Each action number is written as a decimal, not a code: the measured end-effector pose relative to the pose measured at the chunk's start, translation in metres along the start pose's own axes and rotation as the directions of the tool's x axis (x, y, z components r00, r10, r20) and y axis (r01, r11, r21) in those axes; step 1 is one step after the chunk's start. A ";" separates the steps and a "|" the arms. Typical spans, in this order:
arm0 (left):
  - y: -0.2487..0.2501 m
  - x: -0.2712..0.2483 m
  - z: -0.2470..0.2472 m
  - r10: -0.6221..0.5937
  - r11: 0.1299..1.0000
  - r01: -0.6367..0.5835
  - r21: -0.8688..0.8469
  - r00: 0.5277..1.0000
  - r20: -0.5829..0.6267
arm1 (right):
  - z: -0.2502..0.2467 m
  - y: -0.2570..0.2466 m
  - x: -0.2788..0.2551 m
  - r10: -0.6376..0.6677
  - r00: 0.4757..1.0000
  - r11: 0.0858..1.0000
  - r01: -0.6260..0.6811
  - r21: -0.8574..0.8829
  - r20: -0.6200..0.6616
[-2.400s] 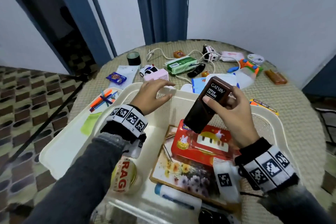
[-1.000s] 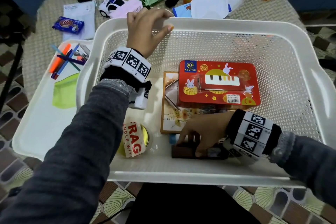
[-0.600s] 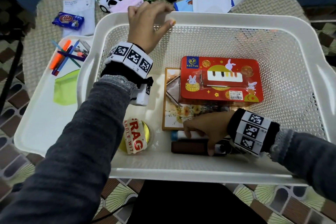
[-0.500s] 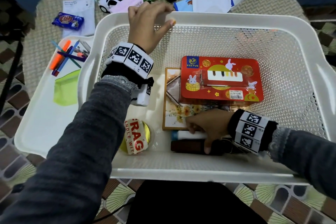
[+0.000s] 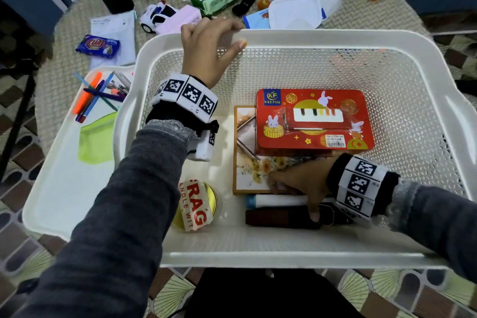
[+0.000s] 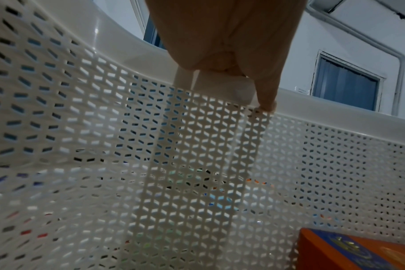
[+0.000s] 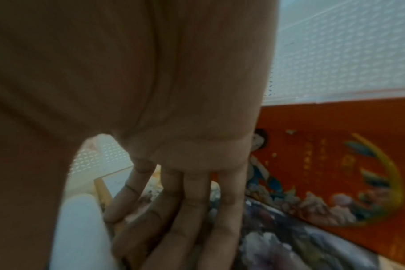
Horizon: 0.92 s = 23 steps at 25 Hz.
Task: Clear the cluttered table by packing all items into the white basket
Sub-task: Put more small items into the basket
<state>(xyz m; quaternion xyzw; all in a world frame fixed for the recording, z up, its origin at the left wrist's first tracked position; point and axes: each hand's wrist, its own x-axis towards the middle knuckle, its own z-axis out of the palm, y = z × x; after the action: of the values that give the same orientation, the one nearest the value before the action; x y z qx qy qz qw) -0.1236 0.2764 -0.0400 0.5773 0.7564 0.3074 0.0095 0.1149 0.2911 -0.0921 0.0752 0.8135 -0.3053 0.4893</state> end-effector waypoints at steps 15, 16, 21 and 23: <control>0.005 -0.001 -0.004 -0.036 0.999 0.036 -0.015 0.999 0.008 | -0.002 0.009 0.000 -0.039 0.999 0.999 0.040 -0.008 0.026; 0.006 -0.001 -0.004 -0.039 0.999 0.039 -0.017 0.999 0.010 | -0.001 0.010 0.000 -0.047 0.999 0.999 0.047 0.005 0.005; 0.007 -0.003 -0.005 -0.059 0.998 0.059 -0.025 0.998 0.011 | 0.013 0.006 0.009 -0.044 0.990 0.995 0.032 -0.095 -0.136; 0.008 -0.003 -0.005 -0.064 0.998 0.064 -0.026 0.998 0.015 | 0.016 0.003 0.014 -0.026 0.987 0.992 0.005 -0.130 -0.157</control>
<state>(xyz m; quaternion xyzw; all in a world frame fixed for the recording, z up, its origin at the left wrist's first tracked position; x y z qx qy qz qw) -0.1176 0.2731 -0.0329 0.5546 0.7703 0.3130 0.0323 0.1208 0.2824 -0.1108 0.0610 0.8683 -0.2490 0.4246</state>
